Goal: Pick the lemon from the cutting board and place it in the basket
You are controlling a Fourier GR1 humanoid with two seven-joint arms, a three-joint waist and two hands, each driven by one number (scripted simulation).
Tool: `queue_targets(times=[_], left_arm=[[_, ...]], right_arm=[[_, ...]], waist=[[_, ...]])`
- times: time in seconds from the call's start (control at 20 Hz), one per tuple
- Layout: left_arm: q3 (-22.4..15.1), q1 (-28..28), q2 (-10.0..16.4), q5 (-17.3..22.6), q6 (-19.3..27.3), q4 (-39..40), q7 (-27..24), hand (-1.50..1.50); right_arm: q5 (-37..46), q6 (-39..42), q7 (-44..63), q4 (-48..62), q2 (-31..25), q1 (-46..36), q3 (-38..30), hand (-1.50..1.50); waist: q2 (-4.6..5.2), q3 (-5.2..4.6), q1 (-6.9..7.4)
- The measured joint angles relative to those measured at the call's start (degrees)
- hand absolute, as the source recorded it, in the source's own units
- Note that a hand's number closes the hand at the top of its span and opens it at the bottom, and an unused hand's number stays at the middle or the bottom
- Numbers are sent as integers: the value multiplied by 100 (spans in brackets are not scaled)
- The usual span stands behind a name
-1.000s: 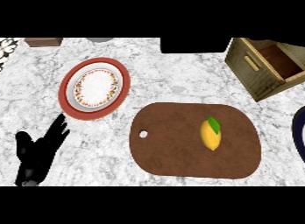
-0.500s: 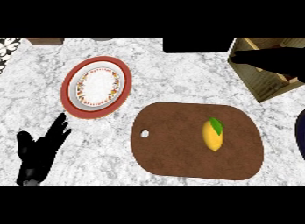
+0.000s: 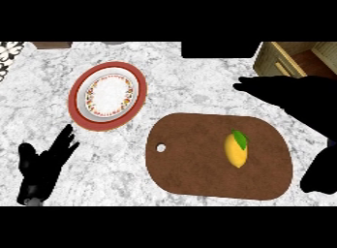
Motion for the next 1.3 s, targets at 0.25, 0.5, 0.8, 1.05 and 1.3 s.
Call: queue_targets(times=[0.25,0.5,0.8,1.05,1.3], left_arm=[[34,19,-60,-60,-44,73,-151,0],[77,15,-93,-81,-32,67,-53,0],[128,-3,-105,-109,-108,86,-24,0],[104,53,-156,-170,-103,-44,35,0],[186,69,-161,-159,-189,-5,-2,0]], right_arm=[[712,-49,-278,47,209,384,289,-150],[1395,-258,-887,107,286,880,412,-150],[2157,-624,-1470,432,504,1143,638,-150],[2569,-834,-1800,713,662,1210,722,-150],[2980,-1106,-2297,1041,723,1353,786,-150]], waist=[[0,11,8],[-2,22,-2],[-4,22,11],[-3,13,21],[-4,14,12]])
